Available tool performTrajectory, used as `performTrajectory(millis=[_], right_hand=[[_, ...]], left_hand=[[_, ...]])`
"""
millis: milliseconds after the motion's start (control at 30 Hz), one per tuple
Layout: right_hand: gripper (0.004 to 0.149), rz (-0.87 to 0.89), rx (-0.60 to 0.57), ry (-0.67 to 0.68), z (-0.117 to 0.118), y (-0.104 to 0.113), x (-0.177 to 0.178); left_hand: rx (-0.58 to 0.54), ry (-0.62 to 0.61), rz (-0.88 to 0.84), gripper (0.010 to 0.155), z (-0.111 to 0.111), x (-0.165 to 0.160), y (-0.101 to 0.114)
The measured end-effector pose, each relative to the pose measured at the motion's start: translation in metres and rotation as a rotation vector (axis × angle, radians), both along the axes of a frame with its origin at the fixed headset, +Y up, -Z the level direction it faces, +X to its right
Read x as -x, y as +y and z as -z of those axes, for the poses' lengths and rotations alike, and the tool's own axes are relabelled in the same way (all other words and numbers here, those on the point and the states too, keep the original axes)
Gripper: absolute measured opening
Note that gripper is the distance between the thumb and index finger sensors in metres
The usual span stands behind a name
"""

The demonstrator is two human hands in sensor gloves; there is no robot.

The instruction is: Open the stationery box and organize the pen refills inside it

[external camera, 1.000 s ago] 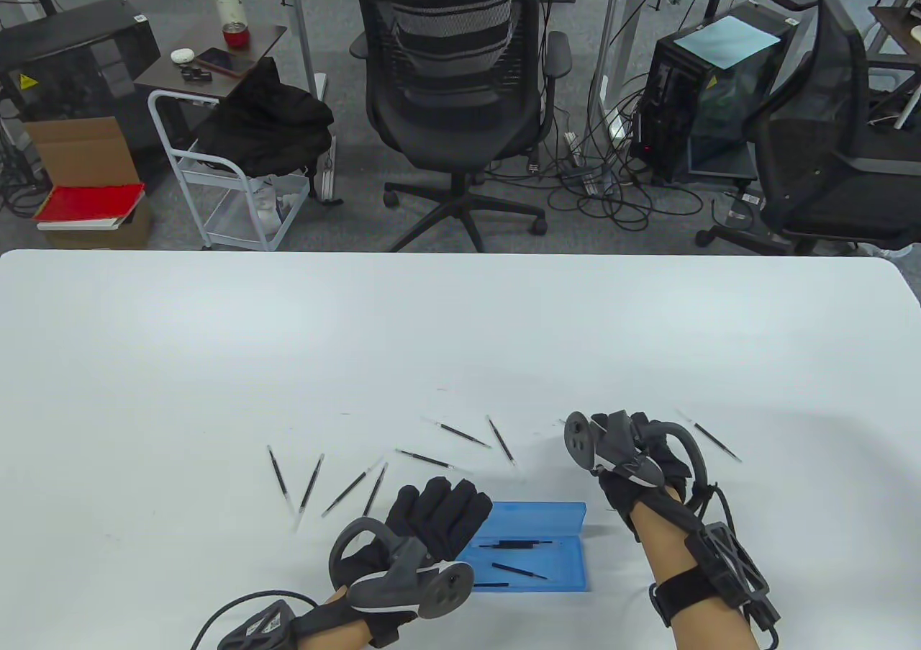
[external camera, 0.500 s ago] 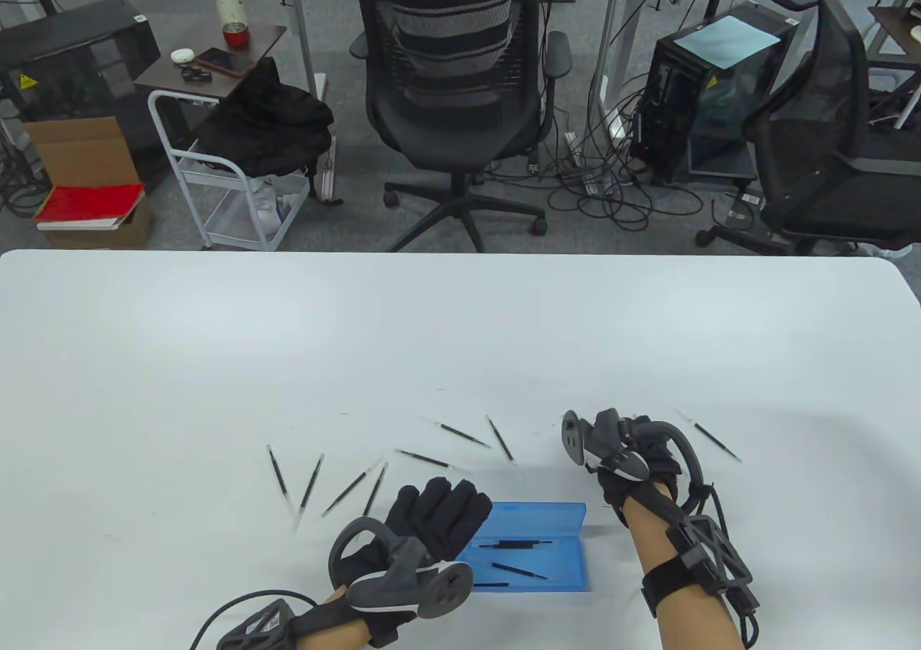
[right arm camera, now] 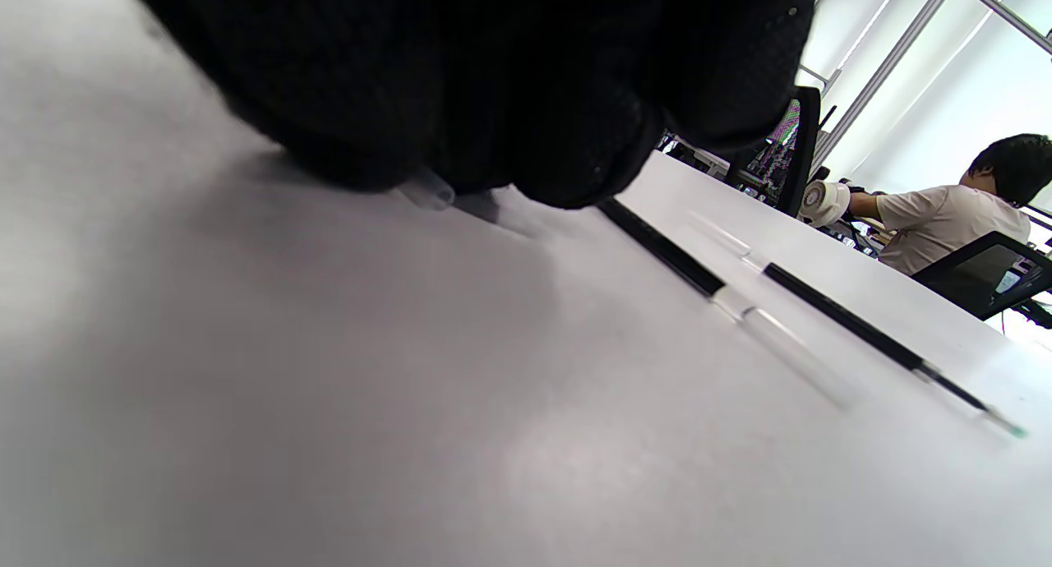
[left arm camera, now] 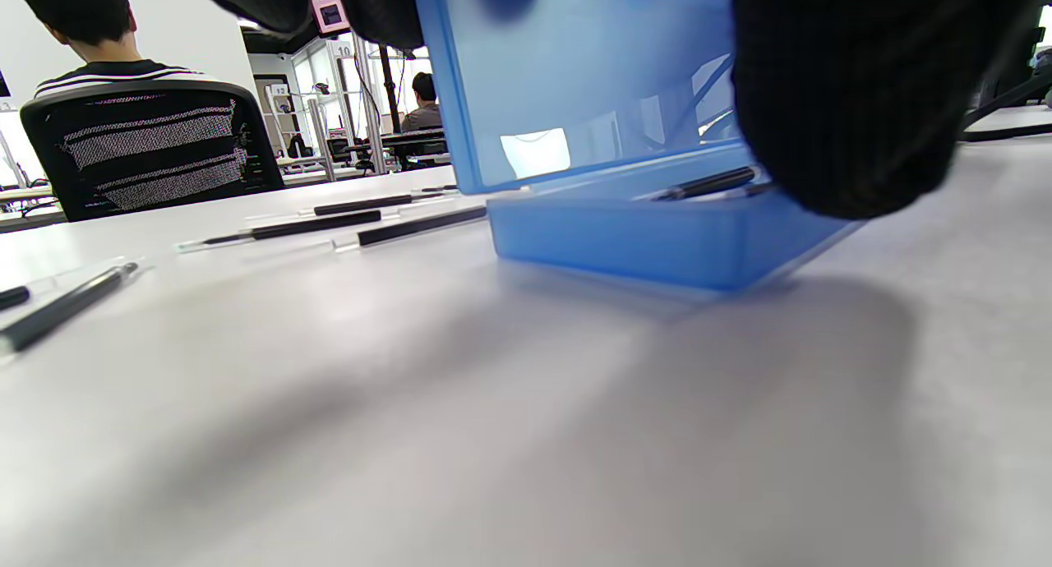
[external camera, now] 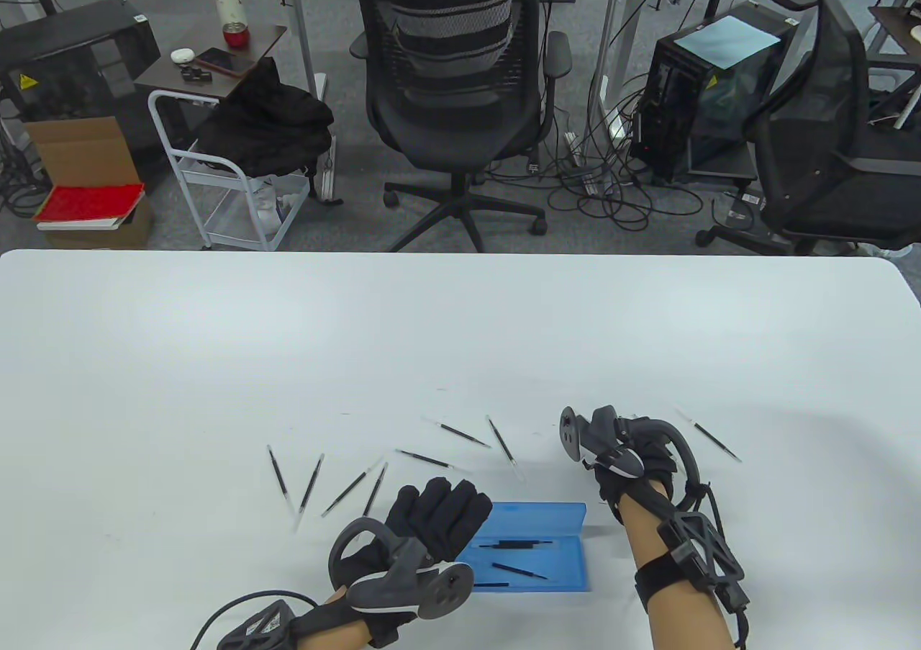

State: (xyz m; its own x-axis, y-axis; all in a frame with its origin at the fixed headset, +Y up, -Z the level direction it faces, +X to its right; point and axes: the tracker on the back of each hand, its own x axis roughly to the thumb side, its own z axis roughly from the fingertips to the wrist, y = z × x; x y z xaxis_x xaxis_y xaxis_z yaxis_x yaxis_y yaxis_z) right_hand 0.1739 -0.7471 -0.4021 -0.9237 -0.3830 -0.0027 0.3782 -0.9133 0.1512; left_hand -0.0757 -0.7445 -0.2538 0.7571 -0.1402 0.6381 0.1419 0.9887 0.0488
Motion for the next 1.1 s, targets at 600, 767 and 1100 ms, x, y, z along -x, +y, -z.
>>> performTrajectory(millis=[600,767,1100], right_hand=[[0.060,0.106,-0.077,0.104,-0.017,0.028,-0.009],[0.060,0.131,-0.146,0.252,-0.048,0.060,0.004],[0.060,0.121,-0.242,0.539,-0.127,0.089,0.046]], left_hand=[[0.003,0.001,-0.001,0.113,0.000,0.000,0.000],[0.006,0.001,-0.002,0.113,0.000,0.000,0.000],[0.005,0.003,-0.001,0.113,0.001,0.000,0.000]])
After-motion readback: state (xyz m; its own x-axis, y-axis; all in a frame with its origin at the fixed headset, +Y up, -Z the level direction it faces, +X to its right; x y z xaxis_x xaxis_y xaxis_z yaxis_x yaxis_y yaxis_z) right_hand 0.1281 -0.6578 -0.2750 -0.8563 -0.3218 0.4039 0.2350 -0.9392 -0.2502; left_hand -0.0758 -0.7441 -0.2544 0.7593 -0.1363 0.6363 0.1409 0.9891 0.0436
